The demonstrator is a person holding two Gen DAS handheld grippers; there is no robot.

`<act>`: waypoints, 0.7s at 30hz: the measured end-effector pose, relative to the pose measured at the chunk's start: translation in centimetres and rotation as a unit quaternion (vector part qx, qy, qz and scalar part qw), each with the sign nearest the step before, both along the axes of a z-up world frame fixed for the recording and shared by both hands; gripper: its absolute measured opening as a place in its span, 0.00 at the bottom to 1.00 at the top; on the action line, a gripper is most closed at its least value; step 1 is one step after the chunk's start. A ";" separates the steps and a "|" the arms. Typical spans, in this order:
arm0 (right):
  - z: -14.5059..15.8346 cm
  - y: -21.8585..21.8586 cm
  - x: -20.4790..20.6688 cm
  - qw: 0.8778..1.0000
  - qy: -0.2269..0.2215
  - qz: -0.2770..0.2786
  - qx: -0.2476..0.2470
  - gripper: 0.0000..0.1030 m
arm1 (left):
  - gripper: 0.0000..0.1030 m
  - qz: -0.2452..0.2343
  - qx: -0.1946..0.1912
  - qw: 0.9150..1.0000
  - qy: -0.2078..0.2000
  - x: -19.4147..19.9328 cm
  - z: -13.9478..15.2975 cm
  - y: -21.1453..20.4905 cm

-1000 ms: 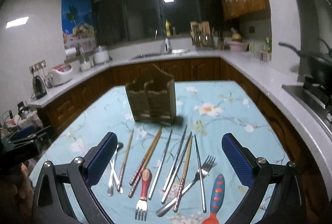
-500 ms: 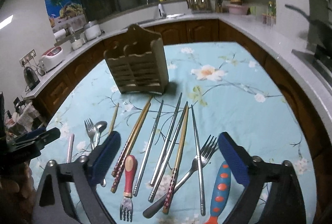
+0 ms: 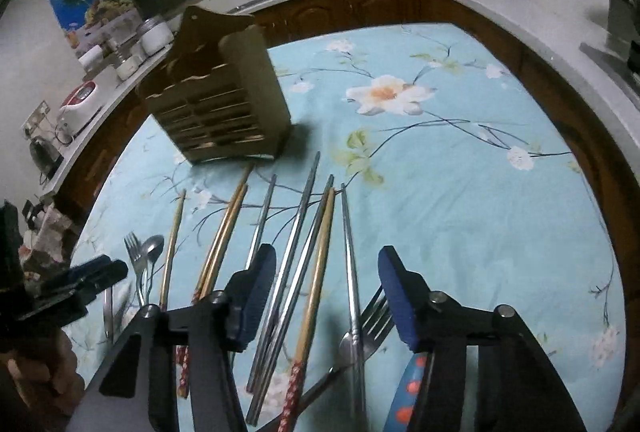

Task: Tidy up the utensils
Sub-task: 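Lower the left tool onto the silver spoon and close on it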

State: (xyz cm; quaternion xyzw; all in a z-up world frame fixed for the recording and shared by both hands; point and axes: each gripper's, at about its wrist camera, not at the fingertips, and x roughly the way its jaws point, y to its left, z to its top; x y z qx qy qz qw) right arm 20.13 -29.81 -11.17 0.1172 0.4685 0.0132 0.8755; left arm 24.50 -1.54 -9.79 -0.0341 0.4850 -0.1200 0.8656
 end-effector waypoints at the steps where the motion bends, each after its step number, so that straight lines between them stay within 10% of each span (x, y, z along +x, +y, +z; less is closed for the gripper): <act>1: -0.3 -0.2 0.5 1.000 0.006 0.002 -0.001 0.43 | 0.51 0.000 0.000 1.000 0.004 0.4 -0.3 -0.1; 7: -2.3 -0.4 3.2 0.999 0.041 0.011 -0.010 0.25 | 0.43 -0.002 -0.002 1.000 0.018 2.1 -1.4 -0.3; 21: -4.0 -0.3 6.9 0.998 0.061 0.028 -0.022 0.24 | 0.37 -0.001 -0.001 0.999 0.050 5.2 -3.5 -0.8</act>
